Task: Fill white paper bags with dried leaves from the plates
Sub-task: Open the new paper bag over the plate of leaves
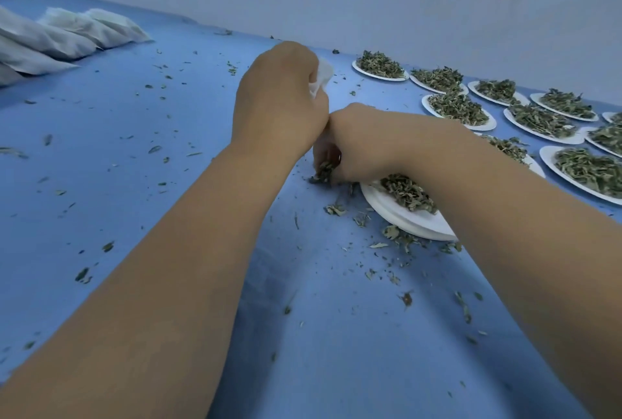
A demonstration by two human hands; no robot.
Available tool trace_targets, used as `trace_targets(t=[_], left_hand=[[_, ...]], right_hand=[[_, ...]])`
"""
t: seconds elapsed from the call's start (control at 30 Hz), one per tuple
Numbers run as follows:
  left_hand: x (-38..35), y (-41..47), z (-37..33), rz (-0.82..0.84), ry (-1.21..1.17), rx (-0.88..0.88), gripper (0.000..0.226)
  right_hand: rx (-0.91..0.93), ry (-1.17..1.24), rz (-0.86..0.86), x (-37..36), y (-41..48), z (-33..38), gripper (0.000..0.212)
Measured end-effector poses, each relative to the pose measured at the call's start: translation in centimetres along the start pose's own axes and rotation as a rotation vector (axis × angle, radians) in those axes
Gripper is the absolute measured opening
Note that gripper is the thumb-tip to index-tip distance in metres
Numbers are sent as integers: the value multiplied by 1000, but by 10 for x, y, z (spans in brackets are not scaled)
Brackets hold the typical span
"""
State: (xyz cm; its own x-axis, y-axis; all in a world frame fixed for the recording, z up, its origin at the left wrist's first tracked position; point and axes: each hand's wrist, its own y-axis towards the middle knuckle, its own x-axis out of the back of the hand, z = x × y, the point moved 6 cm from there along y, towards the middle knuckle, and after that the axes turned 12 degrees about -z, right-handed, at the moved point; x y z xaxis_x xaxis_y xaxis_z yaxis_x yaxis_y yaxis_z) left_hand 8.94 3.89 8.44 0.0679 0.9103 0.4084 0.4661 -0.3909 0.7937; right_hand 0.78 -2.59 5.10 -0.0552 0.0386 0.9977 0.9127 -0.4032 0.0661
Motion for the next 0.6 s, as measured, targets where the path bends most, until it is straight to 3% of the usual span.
trace_targets(t=[0.13, 0.23, 0.33, 0.4, 0.47, 0.6], left_hand=[[-8, -3, 11, 42, 27, 51, 9], [-16, -6, 15, 112, -18, 95, 9], [-32, -13, 14, 235, -23, 82, 4], [-40, -17, 13, 301, -42, 83, 10], [-44, -21, 14, 351, -67, 100, 19], [-48, -26, 22, 441, -40, 128, 42]], right_hand=[[-14, 49, -86, 15, -6, -9, 21], [-67, 139, -203, 48, -22, -32, 14], [-137, 122, -94, 62, -42, -55, 15], [-200, 80, 58, 55, -52, -61, 19], [-223, 79, 99, 52, -56, -59, 21], [-265, 141, -151, 57, -40, -47, 16]])
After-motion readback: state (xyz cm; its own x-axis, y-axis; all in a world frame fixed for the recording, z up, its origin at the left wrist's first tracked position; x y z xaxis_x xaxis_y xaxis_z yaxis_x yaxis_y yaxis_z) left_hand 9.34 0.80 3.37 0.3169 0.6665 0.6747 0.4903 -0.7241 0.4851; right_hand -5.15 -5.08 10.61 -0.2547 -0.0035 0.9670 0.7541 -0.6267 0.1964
